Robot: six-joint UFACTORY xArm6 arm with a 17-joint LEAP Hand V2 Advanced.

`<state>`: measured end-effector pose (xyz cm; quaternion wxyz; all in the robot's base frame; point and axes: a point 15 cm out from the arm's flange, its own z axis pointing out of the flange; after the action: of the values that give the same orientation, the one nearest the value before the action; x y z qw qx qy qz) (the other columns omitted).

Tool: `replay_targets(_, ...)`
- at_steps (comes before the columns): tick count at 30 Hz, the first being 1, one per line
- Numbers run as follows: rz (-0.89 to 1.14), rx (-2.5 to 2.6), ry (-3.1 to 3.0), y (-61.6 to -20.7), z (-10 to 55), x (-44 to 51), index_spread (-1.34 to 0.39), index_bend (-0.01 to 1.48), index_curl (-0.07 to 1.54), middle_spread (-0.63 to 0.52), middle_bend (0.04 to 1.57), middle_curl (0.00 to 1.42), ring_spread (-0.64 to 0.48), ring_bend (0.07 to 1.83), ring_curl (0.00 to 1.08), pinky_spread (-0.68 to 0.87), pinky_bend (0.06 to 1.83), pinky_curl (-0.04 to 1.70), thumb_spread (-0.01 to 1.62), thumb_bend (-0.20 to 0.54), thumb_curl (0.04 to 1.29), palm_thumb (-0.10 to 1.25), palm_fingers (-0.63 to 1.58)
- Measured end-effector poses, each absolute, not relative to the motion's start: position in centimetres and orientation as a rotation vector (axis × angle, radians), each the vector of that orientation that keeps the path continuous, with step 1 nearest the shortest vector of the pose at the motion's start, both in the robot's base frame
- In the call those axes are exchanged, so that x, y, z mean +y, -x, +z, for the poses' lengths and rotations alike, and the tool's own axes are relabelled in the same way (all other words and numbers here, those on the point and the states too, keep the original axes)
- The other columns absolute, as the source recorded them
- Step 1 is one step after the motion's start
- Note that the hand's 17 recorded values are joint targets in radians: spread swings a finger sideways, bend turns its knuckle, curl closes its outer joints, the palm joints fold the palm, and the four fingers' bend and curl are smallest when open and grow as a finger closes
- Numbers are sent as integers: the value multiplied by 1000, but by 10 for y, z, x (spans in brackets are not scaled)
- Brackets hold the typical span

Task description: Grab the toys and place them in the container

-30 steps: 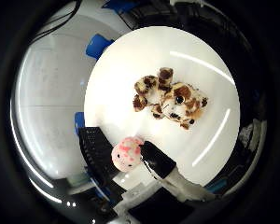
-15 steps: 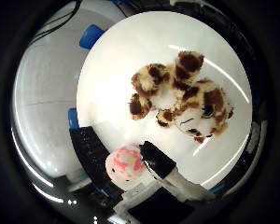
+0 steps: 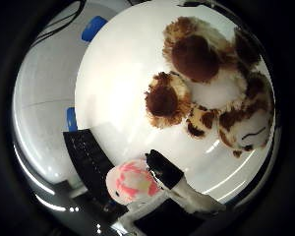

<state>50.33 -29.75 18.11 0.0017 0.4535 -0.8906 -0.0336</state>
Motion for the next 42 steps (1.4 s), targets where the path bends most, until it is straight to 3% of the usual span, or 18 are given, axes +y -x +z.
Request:
replay_targets(8,-136,-2762,-1408,-498,163,-298,-134,155,269,226,200,313,284,336,256,486,549,295,1062,-21,293,539,14)
replay_targets(10,-131,-2751,-1409,-497,163,-299,-131,142,261,203,232,324,272,363,260,492,536,288,1059,-4,305,592,71)
replay_targets(16,-94,-2644,-1429,-489,164,-298,-146,141,251,24,322,367,148,520,301,412,507,276,1016,-14,345,756,254)
replay_targets(19,-95,-2598,-1424,-485,168,-300,-184,132,241,-104,438,418,-51,717,361,169,570,286,997,-14,361,805,482)
replay_targets(21,-107,-2566,-1419,-482,168,-300,-243,153,236,-205,531,474,-215,877,416,-125,727,318,986,-15,376,843,667)
replay_targets(23,-119,-2534,-1408,-478,170,-303,-308,175,247,-277,609,534,-295,988,468,-331,880,371,975,-15,389,868,836)
replay_targets(25,-128,-2513,-1402,-475,169,-304,-392,258,298,-327,695,605,-331,1034,503,-429,1007,427,955,-11,413,914,1085)
replay_targets(28,-128,-2515,-1401,-474,169,-307,-447,434,412,-353,786,689,-321,1093,550,-409,1150,510,931,-11,437,964,1230)
replay_targets(35,-79,-2529,-1428,-480,181,-310,-424,903,756,-344,1080,944,-279,1328,703,-255,1400,696,915,-12,509,1046,1066)
replay_targets(42,20,-2575,-1467,-486,225,-317,-355,1006,901,-305,1182,1061,-267,1409,805,-190,1444,831,933,-14,586,1081,977)
